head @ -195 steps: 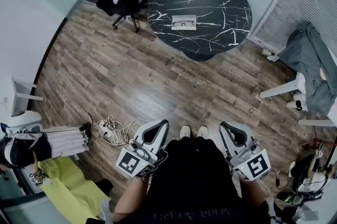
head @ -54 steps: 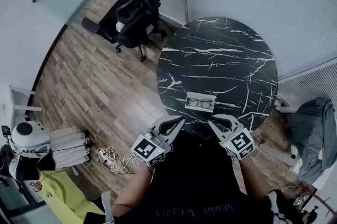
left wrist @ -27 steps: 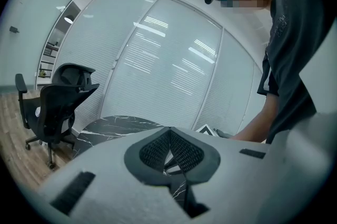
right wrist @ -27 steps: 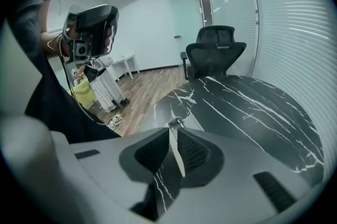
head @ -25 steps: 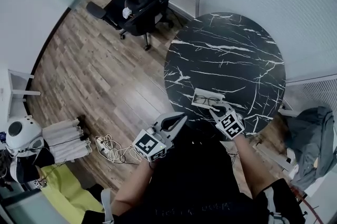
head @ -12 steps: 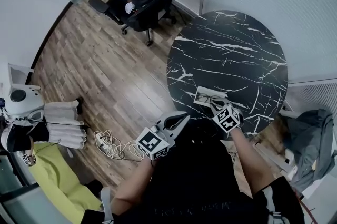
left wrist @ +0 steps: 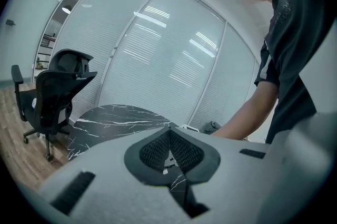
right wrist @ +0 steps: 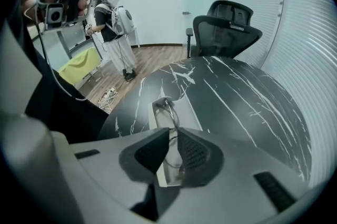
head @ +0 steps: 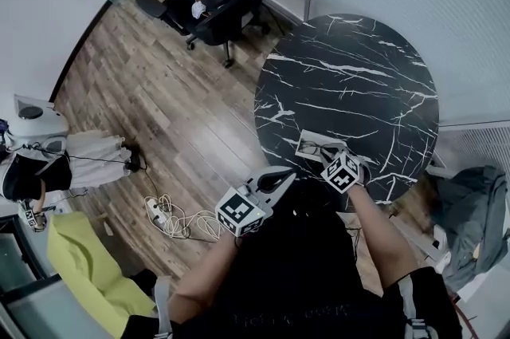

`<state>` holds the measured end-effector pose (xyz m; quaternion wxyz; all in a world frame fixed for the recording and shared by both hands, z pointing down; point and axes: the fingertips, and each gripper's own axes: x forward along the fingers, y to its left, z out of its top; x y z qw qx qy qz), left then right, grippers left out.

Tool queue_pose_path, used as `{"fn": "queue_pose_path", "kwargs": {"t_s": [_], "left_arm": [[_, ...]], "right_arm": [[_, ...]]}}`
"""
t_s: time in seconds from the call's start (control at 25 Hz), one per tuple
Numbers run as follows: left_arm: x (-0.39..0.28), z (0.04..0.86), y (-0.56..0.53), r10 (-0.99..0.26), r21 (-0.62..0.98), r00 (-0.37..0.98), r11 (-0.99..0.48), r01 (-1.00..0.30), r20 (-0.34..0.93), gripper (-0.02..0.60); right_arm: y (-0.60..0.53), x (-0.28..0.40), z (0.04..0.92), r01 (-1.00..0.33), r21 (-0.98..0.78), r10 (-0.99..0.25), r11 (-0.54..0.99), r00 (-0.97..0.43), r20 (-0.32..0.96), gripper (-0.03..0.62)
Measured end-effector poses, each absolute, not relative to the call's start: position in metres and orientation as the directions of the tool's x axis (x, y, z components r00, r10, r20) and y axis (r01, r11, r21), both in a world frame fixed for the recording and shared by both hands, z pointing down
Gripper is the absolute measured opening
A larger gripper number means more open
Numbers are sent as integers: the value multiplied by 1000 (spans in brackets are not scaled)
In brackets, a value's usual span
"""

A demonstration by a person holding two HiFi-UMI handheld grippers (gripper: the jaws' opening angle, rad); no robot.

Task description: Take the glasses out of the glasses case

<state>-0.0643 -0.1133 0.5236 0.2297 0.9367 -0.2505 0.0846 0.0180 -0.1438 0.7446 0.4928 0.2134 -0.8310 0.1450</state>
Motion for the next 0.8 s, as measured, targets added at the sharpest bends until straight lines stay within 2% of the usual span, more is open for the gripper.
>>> {"fn": "queue_pose_path", "kwargs": {"t_s": [0.4,0.8], "left_arm": [[-57,534,-113,-412,405,859,-760,-508,304,18],[-53,536,-112,-412,416,858,-752,-510,308,18]], "right_arm": [[-151,14,761,-437,17,-197,899,-369,908,34],[-154,7,758,-277,116,-203,954,-310,929,34]]}}
